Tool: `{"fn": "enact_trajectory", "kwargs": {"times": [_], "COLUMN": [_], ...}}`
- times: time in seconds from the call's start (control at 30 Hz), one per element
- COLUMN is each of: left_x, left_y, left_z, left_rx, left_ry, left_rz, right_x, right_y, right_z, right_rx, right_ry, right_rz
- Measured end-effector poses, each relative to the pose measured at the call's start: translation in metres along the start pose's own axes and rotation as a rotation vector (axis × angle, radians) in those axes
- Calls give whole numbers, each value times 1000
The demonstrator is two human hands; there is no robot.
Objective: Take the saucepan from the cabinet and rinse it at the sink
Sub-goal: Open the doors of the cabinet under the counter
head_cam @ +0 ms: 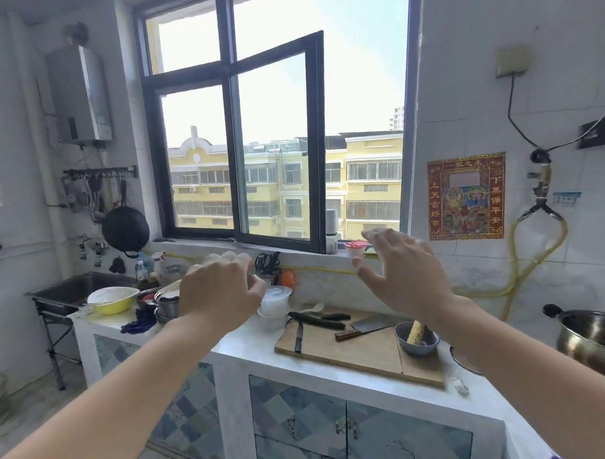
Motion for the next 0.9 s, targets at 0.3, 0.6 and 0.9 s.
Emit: {"fn": "enact_trajectory", "kwargs": {"times": [0.3, 0.6, 0.9], "left_x": [130, 294, 492], "left_y": [92, 157, 92], "left_z": [-36, -17, 30], "left_rx": [84, 222, 156], "left_ry": [-103, -191, -237], "left_rz": [-78, -277, -637], "right_x": [110, 225, 377], "right_y": [83, 95, 2], "right_z": [28, 90, 169], "right_rx": [140, 409, 563], "right_ry": [-7, -49, -89], "right_rz": [-11, -87, -421]}}
Point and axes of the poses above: each hand's wrist, its own y-axis towards the middle knuckle, its own x-axis out of the palm, z = x × y, the point moved 9 cm from there along y, towards the middle knuckle, and after that the axes turned 2 degrees about -z, right-handed, at the moved point
